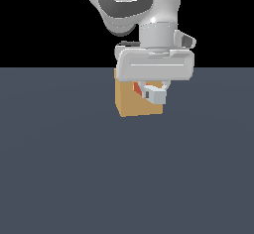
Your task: Insert the peg into the horizontal hole in a box.
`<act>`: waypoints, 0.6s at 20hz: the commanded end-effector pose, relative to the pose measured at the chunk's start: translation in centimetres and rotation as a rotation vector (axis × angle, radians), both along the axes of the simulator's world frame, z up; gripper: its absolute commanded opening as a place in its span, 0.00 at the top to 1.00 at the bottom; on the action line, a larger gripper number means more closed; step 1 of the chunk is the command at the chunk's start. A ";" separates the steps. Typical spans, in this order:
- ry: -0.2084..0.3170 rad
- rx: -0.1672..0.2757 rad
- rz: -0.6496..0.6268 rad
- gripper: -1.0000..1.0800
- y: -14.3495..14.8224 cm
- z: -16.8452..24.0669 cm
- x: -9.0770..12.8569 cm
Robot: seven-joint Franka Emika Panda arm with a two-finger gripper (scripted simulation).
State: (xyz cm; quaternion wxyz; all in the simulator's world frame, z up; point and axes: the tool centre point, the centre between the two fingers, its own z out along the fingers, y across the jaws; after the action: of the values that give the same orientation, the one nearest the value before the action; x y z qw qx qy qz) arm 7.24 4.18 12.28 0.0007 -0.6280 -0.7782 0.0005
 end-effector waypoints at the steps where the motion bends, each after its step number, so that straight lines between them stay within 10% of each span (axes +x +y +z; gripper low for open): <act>1: -0.002 0.000 -0.002 1.00 0.0 0.1 0.1; 12: -0.001 0.000 -0.002 1.00 0.0 0.1 0.2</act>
State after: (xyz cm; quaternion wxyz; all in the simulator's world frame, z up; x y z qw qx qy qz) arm 7.46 4.11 12.30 0.0007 -0.6289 -0.7775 0.0004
